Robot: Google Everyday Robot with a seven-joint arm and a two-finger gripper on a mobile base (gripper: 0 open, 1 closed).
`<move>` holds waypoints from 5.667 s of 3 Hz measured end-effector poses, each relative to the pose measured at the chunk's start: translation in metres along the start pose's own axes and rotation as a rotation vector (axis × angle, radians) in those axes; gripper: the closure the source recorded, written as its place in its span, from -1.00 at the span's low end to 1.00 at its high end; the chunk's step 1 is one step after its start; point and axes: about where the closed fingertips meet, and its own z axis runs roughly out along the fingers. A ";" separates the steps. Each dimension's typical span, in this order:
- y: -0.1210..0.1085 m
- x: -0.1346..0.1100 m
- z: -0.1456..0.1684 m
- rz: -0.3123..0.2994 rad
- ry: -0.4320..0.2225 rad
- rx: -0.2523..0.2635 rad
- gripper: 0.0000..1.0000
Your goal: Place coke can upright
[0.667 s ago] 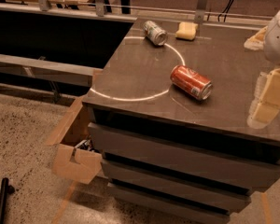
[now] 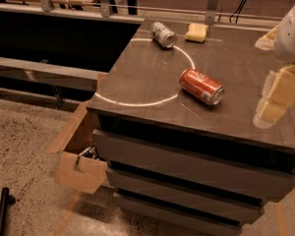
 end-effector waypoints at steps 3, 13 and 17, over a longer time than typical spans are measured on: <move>-0.051 -0.008 0.051 0.366 -0.123 0.007 -1.00; -0.134 -0.058 0.197 0.540 0.237 0.057 0.21; -0.121 -0.159 0.137 0.262 -0.403 -0.101 1.00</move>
Offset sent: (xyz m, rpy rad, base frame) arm 0.0722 -0.0009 -0.0376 0.2241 0.0316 -0.3033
